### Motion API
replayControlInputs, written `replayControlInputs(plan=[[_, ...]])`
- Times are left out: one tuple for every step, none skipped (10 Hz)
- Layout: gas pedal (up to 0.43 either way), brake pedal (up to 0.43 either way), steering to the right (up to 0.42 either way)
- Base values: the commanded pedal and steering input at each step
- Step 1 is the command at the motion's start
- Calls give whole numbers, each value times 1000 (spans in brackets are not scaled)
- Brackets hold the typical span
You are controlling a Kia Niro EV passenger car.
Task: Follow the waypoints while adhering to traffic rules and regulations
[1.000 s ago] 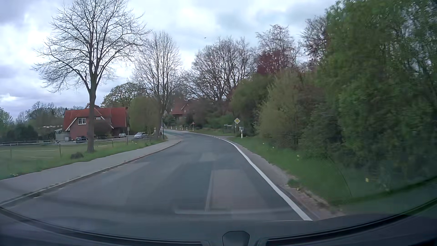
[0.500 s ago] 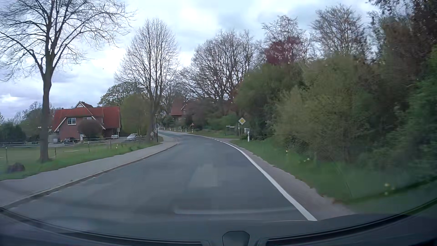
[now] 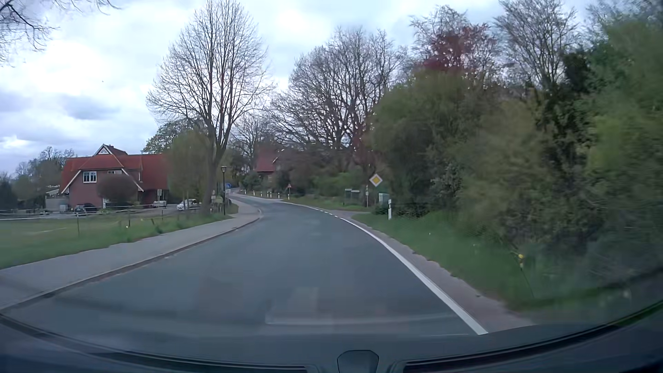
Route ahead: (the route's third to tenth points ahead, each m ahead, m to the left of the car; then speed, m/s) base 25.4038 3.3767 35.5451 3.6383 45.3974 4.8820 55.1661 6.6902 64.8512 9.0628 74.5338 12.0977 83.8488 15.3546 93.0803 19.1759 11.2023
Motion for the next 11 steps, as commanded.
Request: replayControlInputs(plan=[[0,0,-1],[0,0,-3],[0,0,-4],[0,0,-4],[0,0,-5],[0,0,-6],[0,0,-7],[0,0,-9],[8,0,-11],[8,0,-13],[8,0,-13]])
